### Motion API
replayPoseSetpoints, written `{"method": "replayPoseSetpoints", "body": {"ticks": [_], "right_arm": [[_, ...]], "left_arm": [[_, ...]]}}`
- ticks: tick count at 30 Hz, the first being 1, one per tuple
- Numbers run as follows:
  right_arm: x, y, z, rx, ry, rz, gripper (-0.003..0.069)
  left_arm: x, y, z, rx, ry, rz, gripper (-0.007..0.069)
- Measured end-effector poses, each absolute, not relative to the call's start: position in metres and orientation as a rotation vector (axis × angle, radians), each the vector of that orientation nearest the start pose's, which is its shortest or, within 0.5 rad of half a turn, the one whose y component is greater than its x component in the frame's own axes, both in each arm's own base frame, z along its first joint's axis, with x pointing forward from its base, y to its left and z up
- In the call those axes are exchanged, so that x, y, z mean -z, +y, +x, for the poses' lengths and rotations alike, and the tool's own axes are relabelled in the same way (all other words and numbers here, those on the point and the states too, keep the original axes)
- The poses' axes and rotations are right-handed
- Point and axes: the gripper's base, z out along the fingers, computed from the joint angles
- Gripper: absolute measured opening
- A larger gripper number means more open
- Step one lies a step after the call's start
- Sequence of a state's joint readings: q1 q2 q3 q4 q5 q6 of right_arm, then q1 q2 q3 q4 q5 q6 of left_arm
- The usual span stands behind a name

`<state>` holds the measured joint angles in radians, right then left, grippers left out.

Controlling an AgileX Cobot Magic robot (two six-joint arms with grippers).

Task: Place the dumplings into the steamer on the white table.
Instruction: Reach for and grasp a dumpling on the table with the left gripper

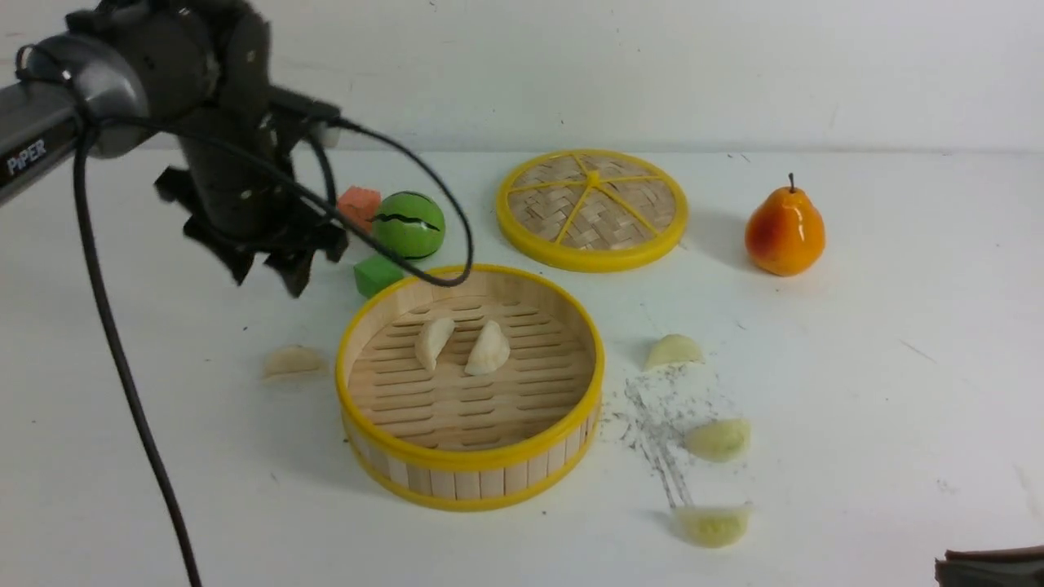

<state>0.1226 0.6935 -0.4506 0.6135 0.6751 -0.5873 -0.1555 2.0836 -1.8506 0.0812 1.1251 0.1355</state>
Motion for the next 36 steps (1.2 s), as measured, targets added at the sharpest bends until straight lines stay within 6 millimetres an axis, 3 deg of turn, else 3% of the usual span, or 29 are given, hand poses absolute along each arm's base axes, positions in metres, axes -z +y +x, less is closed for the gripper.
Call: {"method": "replayPoseSetpoints", "body": {"ticks": [3, 7, 13, 20, 24, 33, 36], "right_arm": [[-0.259, 0.047, 0.117, -0.444, 2.243, -0.419, 0.0042], [-0.26, 0.047, 0.117, -0.441, 2.238, -0.415, 0.0042], [-0.26, 0.047, 0.117, -0.44, 2.237, -0.415, 0.0042], [-0.26, 0.047, 0.117, -0.44, 2.237, -0.415, 0.0042], [-0.26, 0.047, 0.118, -0.435, 2.235, -0.414, 0.0042], [-0.26, 0.047, 0.118, -0.431, 2.232, -0.415, 0.0042], [-0.26, 0.047, 0.118, -0.43, 2.231, -0.415, 0.0042]], "left_arm": [[-0.225, -0.049, 0.45, 0.026, 2.865, 0.49, 0.0427], [-0.217, -0.057, 0.452, 0.117, 2.83, 0.628, 0.0417], [-0.2, -0.061, 0.462, 0.031, 2.755, 0.783, 0.0395], [-0.177, -0.058, 0.463, 0.01, 2.835, 0.825, 0.0336], [-0.177, -0.058, 0.463, 0.021, 2.866, 0.716, 0.0272], [-0.177, -0.057, 0.464, 0.047, 2.951, 0.161, 0.0272], [-0.177, -0.057, 0.464, 0.054, 2.955, 0.087, 0.0269]]}}
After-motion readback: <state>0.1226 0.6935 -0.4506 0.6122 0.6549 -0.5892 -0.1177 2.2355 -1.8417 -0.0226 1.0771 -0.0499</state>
